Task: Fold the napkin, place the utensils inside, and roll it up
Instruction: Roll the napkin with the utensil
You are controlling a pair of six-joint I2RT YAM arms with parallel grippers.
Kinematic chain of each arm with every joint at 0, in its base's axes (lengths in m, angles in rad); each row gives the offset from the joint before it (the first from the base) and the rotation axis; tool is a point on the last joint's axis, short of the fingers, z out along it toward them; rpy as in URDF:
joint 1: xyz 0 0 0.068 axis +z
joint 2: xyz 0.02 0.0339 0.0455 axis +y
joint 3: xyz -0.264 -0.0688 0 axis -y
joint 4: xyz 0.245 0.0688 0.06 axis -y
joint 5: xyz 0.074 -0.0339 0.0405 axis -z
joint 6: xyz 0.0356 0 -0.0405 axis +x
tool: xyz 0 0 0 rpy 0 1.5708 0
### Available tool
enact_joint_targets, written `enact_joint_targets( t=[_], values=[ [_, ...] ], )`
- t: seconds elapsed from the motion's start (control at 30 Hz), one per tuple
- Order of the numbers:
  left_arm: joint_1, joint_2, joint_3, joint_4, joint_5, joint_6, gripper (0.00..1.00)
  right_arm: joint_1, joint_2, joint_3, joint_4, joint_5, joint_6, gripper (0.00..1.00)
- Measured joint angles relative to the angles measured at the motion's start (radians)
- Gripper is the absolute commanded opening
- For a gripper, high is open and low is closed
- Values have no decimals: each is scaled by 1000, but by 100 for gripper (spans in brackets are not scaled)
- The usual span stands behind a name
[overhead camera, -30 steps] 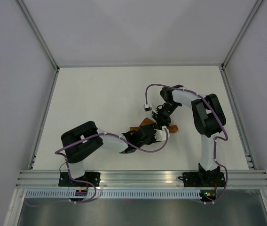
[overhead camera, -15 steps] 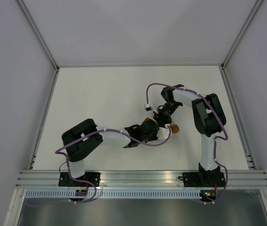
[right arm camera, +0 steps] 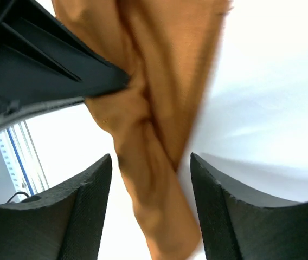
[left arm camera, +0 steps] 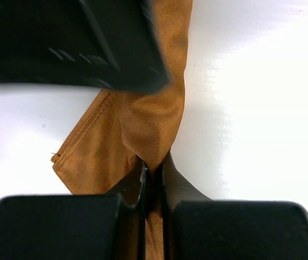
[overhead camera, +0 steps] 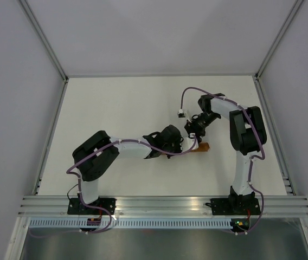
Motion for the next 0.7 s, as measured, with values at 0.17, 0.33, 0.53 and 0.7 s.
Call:
enact_joint_targets(
  t=[0.17, 0.33, 0.53, 0.7],
  values=[
    [22, 31, 57, -48, 71, -1, 2, -118, 48, 153, -105, -66, -42, 70],
    [53, 68, 130, -127, 164, -13, 2, -184, 93, 230, -161, -137, -107, 71],
    [126, 144, 267, -271, 332, -61, 2, -274, -9, 109, -126, -183, -104, 71],
    [181, 232, 408, -421, 468, -103, 2, -317, -313, -192, 174, -148, 25, 70]
  ],
)
